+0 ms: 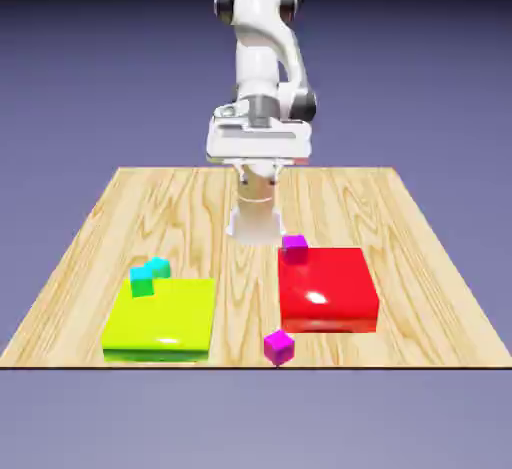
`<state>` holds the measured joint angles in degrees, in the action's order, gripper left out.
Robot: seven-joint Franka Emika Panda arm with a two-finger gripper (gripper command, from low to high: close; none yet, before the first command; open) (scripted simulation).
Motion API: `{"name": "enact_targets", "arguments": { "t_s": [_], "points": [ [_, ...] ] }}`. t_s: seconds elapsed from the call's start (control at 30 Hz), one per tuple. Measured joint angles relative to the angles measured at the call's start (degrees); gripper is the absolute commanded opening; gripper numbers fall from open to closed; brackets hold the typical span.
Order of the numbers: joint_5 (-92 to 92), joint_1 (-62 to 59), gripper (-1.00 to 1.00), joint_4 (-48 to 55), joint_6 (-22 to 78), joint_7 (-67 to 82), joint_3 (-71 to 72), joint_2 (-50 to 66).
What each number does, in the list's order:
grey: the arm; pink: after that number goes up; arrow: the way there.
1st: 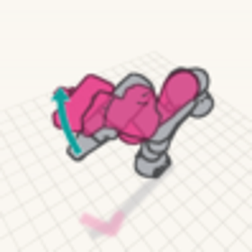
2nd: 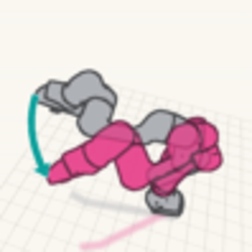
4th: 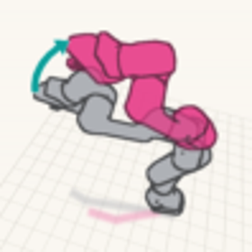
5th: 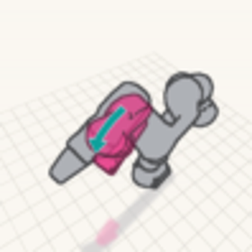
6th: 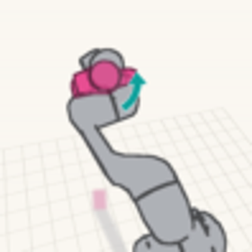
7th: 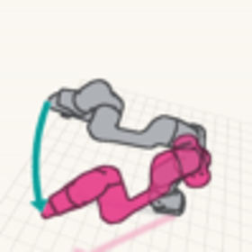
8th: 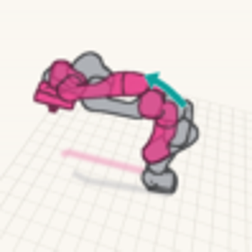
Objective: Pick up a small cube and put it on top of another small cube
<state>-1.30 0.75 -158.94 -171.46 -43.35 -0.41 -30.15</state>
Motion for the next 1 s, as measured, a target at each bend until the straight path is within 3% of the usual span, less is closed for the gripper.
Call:
{"name": "enact_targets", "arguments": {
  "t_s": [1.0],
  "points": [
    [-32.4, 1.6, 0.0, 51.2, 63.3, -22.2, -10.2, 62.3]
  ]
}}
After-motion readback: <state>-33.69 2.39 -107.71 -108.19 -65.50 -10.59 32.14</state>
